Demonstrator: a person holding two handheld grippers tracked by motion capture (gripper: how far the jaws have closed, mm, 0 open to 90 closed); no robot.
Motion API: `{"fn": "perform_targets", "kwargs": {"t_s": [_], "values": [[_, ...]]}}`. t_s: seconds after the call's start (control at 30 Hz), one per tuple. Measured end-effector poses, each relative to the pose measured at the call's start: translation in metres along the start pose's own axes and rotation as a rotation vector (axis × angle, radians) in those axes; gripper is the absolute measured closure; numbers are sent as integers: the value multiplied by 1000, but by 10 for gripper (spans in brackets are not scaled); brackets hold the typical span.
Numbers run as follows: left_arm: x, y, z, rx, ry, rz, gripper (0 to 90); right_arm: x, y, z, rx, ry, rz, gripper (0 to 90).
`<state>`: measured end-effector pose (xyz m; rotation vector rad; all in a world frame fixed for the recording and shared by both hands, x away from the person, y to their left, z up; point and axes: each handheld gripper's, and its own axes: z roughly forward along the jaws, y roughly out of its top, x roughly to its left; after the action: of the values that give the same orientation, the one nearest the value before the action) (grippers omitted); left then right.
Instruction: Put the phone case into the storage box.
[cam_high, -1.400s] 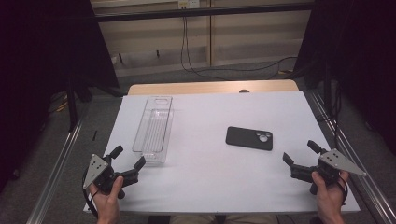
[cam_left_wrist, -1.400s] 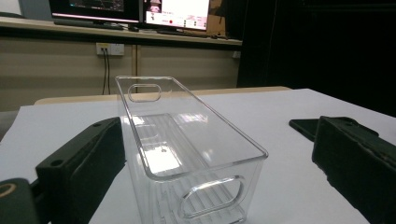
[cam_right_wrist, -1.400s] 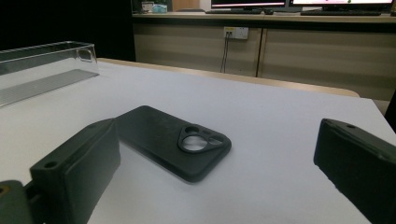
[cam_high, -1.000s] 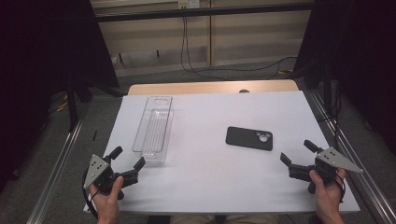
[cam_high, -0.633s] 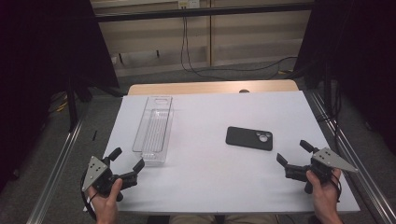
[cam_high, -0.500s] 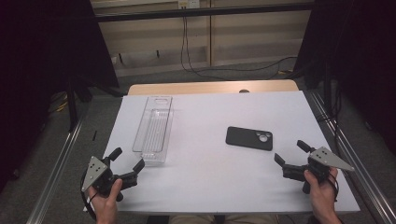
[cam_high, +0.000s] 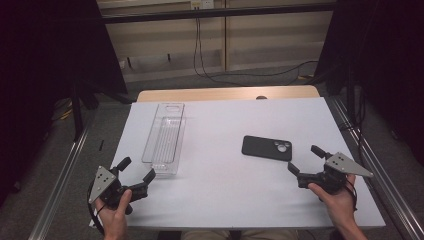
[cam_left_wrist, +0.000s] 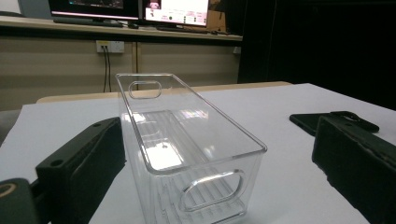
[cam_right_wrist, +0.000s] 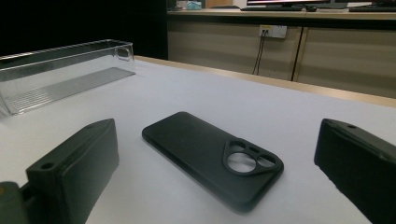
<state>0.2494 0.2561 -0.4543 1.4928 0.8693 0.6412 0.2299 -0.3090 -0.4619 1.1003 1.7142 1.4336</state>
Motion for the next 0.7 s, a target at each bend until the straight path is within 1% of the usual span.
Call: {"fn": "perform_targets", "kwargs": {"t_s": [0.03, 0.13, 0.17, 0.2, 0.27, 0.3, 0.33, 0.43, 0.5, 0.53, 0.57, 0.63, 0.67, 0.7], "values": [[0, 0, 0, 2, 1, 2, 28, 0, 1, 2, -1, -3, -11, 0], [0, 0, 0, 4, 2, 8, 27, 1, 4, 8, -2, -3, -12, 0], [-1, 0, 0, 8, 4, 8, 27, 1, 5, 10, -3, -11, -9, 0], [-1, 0, 0, 6, -5, 7, 28, 1, 5, 11, -2, -7, -11, 0], [-1, 0, 0, 9, -1, 14, 27, 1, 7, 15, -5, -11, -15, 0], [-1, 0, 1, 8, -4, 12, 27, 2, 8, 17, -6, -3, -4, 0], [-2, 0, 1, 6, -7, 7, 28, 2, 10, 19, -6, -6, 1, 0], [-1, 0, 1, 7, -11, 9, 28, 4, 13, 26, -7, -7, -11, 1], [-1, 0, 1, 7, 1, 5, 27, 5, 16, 31, -15, -7, -13, 0], [-1, 0, 1, 4, -6, 4, 27, 5, 18, 33, -13, -2, -14, 0], [-1, 0, 1, 5, 0, 2, 28, 6, 19, 36, -12, -1, -12, 0], [-1, 0, 1, 8, -4, 8, 27, 5, 21, 41, -10, 6, -38, 0], [-2, 0, 1, 11, -5, 8, 27, 6, 22, 44, -9, 11, -41, 0], [-2, 0, 1, 4, -9, 4, 28, 5, 22, 47, -8, 19, -44, 0]]}}
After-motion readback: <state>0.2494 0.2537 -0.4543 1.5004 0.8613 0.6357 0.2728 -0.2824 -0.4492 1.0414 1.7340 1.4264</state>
